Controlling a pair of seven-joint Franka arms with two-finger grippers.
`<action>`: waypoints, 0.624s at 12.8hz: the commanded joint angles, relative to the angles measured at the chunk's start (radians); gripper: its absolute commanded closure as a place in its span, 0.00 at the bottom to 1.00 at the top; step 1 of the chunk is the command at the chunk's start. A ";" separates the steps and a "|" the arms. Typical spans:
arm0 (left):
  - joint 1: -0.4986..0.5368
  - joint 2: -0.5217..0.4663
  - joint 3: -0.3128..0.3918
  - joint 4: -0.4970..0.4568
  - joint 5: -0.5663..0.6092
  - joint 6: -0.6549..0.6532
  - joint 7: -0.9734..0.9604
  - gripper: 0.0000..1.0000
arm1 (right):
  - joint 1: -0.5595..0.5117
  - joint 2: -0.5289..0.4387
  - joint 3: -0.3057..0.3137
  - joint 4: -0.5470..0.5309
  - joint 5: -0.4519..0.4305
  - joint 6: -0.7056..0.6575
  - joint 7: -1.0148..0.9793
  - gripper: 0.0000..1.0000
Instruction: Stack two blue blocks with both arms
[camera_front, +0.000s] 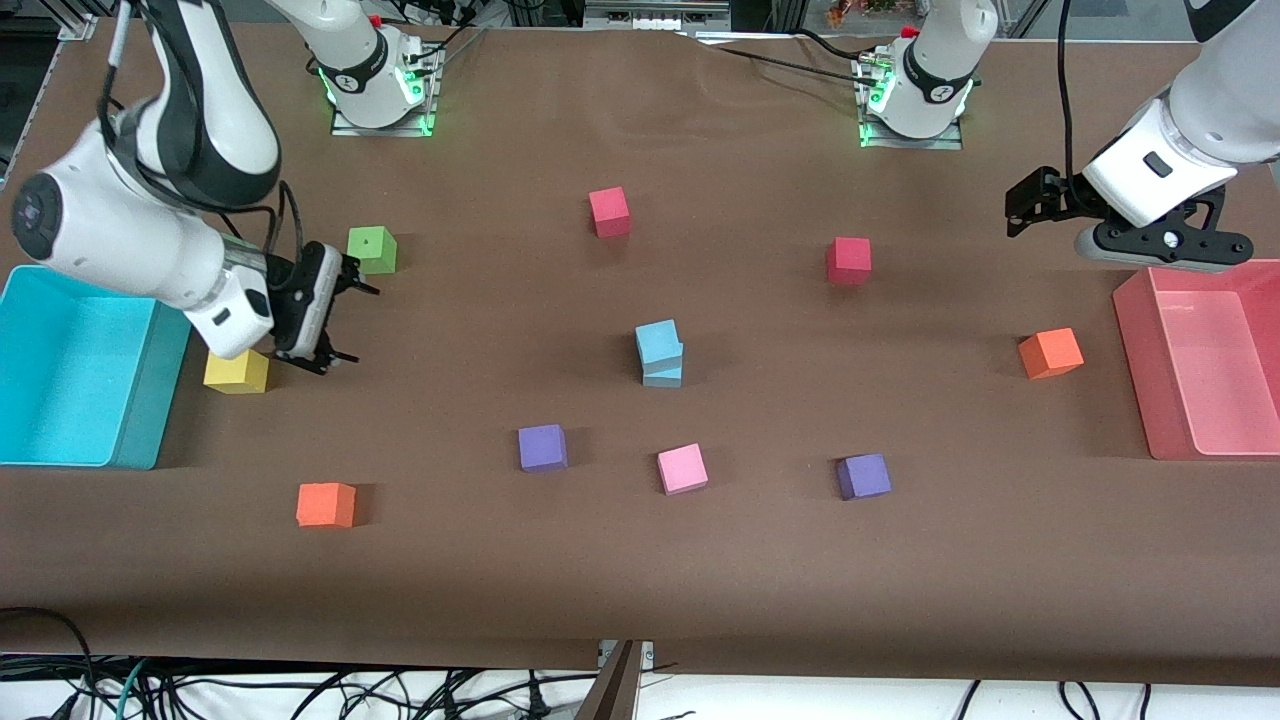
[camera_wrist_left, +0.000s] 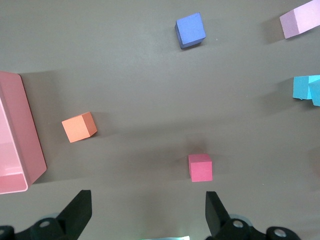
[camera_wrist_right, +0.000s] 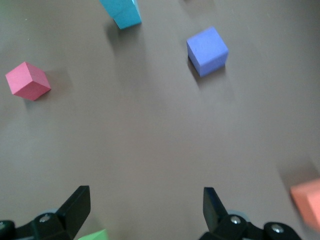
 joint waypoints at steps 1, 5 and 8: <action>0.003 0.010 0.003 0.026 -0.022 -0.019 0.018 0.00 | -0.010 -0.111 0.005 -0.032 -0.094 -0.082 0.254 0.00; 0.003 0.010 0.003 0.026 -0.022 -0.021 0.018 0.00 | -0.010 -0.170 -0.029 -0.001 -0.194 -0.169 0.579 0.00; 0.005 0.010 0.003 0.026 -0.022 -0.021 0.018 0.00 | -0.010 -0.184 -0.029 0.068 -0.299 -0.252 0.818 0.00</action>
